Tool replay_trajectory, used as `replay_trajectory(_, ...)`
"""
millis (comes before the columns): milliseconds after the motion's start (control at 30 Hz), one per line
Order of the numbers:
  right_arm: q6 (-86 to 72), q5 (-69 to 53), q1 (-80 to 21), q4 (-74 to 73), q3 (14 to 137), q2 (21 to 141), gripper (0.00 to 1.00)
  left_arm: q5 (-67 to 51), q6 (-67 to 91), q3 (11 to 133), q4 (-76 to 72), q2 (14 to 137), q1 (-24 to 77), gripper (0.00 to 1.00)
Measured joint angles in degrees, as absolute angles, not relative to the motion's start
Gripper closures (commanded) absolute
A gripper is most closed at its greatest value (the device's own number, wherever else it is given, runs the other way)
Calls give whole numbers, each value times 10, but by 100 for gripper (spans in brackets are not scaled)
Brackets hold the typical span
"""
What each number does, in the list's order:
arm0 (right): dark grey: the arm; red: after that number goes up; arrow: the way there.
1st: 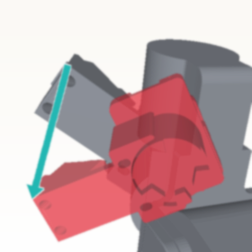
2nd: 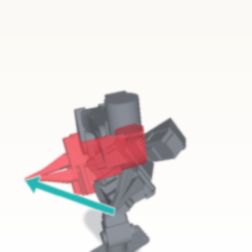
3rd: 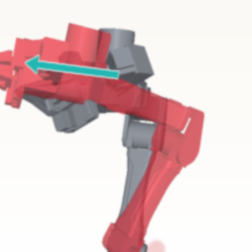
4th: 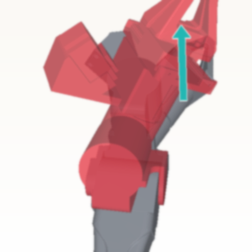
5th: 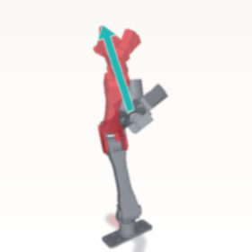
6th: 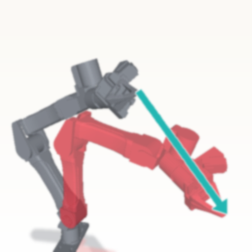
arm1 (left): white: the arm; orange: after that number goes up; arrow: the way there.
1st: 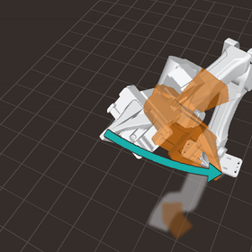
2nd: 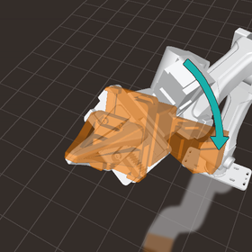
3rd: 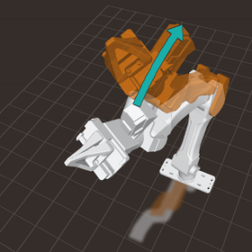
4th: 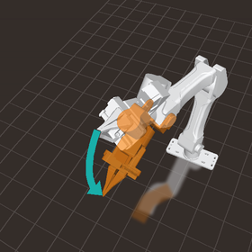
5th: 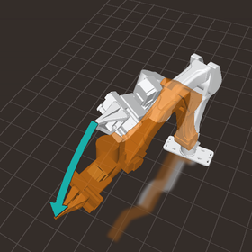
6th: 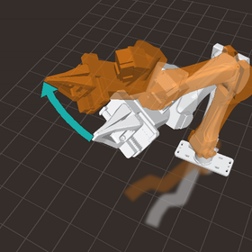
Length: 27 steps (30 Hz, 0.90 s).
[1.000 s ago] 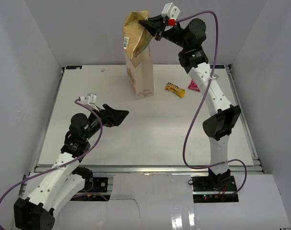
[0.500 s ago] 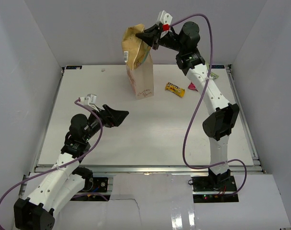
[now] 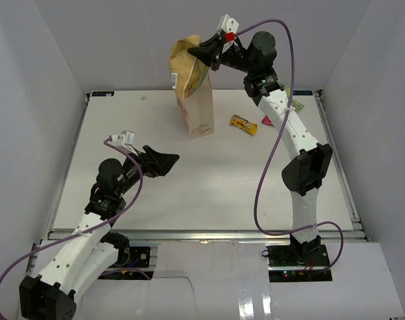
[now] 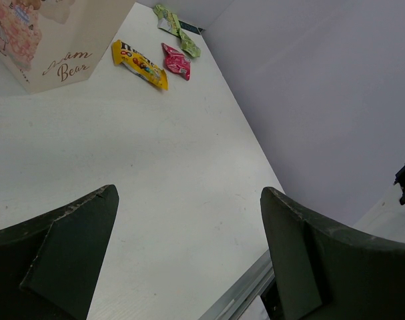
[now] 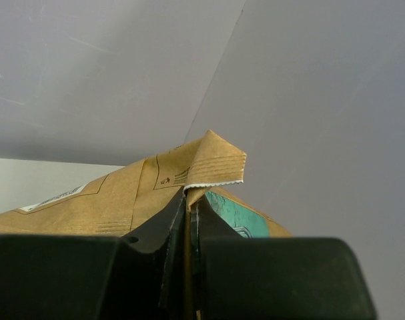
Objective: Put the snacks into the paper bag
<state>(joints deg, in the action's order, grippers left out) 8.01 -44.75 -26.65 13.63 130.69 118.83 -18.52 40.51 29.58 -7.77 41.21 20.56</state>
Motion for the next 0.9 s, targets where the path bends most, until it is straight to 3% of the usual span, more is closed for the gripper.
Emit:
replay_trajectory(133, 76, -436, -267, 137, 1307, 1188, 83, -185, 405, 296, -78, 412, 206, 2)
replay_trajectory(267, 75, -420, -267, 144, 1307, 1188, 55, -186, 405, 296, -78, 412, 206, 2)
replay_trajectory(367, 76, -406, -267, 151, 1307, 1188, 46, -187, 405, 296, -78, 412, 206, 2)
replay_trajectory(900, 98, -359, -267, 134, 1307, 1188, 29, -187, 405, 296, -77, 412, 206, 2)
